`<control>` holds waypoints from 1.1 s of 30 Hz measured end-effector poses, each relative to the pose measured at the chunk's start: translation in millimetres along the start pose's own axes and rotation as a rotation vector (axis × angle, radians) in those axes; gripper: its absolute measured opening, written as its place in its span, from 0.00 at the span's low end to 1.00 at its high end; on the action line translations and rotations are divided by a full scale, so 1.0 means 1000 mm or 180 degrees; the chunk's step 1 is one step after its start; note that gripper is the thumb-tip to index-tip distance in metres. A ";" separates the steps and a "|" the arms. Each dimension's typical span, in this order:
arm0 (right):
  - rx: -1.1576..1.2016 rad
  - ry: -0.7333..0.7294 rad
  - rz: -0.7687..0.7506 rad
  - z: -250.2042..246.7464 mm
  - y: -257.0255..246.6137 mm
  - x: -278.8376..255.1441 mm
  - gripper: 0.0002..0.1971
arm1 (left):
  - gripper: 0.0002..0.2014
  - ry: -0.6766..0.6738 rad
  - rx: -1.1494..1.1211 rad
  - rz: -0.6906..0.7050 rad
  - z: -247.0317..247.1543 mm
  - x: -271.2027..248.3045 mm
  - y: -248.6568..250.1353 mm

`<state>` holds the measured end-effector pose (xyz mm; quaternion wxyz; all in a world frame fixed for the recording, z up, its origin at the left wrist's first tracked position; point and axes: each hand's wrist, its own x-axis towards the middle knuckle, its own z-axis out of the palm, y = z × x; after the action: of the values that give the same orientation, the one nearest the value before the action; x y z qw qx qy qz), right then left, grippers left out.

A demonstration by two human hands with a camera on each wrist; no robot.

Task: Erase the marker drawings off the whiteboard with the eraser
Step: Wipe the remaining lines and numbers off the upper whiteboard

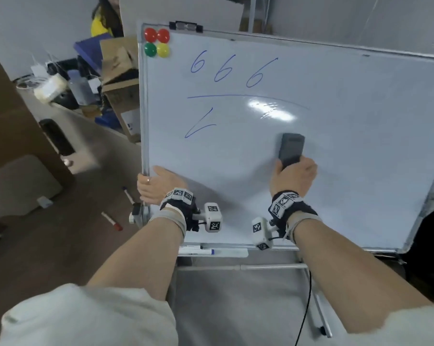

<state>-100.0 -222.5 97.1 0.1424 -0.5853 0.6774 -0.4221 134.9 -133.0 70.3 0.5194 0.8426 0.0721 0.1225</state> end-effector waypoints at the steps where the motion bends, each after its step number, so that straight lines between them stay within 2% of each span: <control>1: -0.0005 0.0005 0.0310 -0.001 0.007 0.001 0.27 | 0.25 0.0043 0.0074 -0.0034 0.002 -0.003 -0.001; 2: -0.0030 0.0001 0.0417 0.001 0.012 -0.001 0.27 | 0.25 -0.0021 0.0152 -0.0060 0.002 -0.003 -0.003; 4: 0.0028 -0.0067 0.0091 0.008 0.008 -0.011 0.27 | 0.25 -0.0129 0.0163 -0.0053 0.001 -0.001 -0.007; 6: 0.0144 -0.0349 -0.0578 0.018 -0.010 -0.022 0.25 | 0.24 -0.0091 -0.0013 -0.0073 -0.002 0.002 -0.004; 9: -0.0028 -0.1083 -0.2004 0.033 -0.053 -0.044 0.24 | 0.21 0.0060 -0.0119 -0.0263 -0.009 0.013 0.003; 11: -0.0352 -0.1454 -0.2841 0.041 -0.083 -0.057 0.24 | 0.22 -0.0330 -0.0222 -0.0486 -0.017 0.026 0.010; 12: -0.0467 -0.1553 -0.3098 0.043 -0.096 -0.061 0.24 | 0.23 -0.0579 -0.0298 -0.0528 -0.020 0.034 0.013; 14: -0.0585 -0.1598 -0.3386 0.047 -0.111 -0.066 0.25 | 0.26 -0.0913 -0.0568 -0.0281 -0.023 0.050 0.025; 16: -0.0642 -0.1450 -0.3500 0.049 -0.115 -0.062 0.25 | 0.27 -0.1355 -0.0906 -0.0080 -0.026 0.062 0.043; 18: -0.0496 -0.1022 -0.3247 0.046 -0.116 -0.051 0.24 | 0.28 -0.1681 -0.0964 -0.0025 -0.026 0.066 0.057; 21: -0.0034 -0.0072 -0.2146 0.037 -0.118 -0.023 0.24 | 0.27 -0.1732 -0.0799 -0.0087 -0.025 0.067 0.058; 23: 0.0139 0.0312 -0.1599 0.034 -0.120 -0.010 0.25 | 0.26 -0.1761 -0.0688 -0.0090 -0.025 0.068 0.054; 24: 0.0168 0.0327 -0.1597 0.035 -0.122 -0.012 0.25 | 0.27 -0.1790 -0.0656 -0.0075 -0.024 0.068 0.052; 25: 0.0216 0.0182 -0.1797 0.038 -0.125 -0.018 0.24 | 0.27 -0.1800 -0.0625 -0.0044 -0.025 0.068 0.052; 28: -0.0084 -0.0956 -0.3089 0.052 -0.140 -0.057 0.25 | 0.27 -0.1727 -0.0636 0.0007 -0.028 0.068 0.050; 29: -0.0348 -0.1197 -0.3437 0.056 -0.141 -0.066 0.25 | 0.27 -0.1744 -0.0689 -0.0034 -0.030 0.067 0.050; 30: -0.0502 -0.1213 -0.3594 0.059 -0.142 -0.068 0.25 | 0.29 -0.1790 -0.0749 -0.0095 -0.031 0.068 0.051; 31: -0.0485 -0.1083 -0.3513 0.058 -0.142 -0.064 0.25 | 0.30 -0.1860 -0.0807 -0.0160 -0.033 0.069 0.052; 33: -0.0180 -0.0582 -0.2846 0.052 -0.138 -0.048 0.25 | 0.34 -0.2011 -0.0893 -0.0264 -0.036 0.069 0.054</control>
<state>42.0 -194.1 153.2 -0.0105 -0.8588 0.3541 -0.3701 190.7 -109.0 143.0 0.6313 0.7557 -0.0756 -0.1569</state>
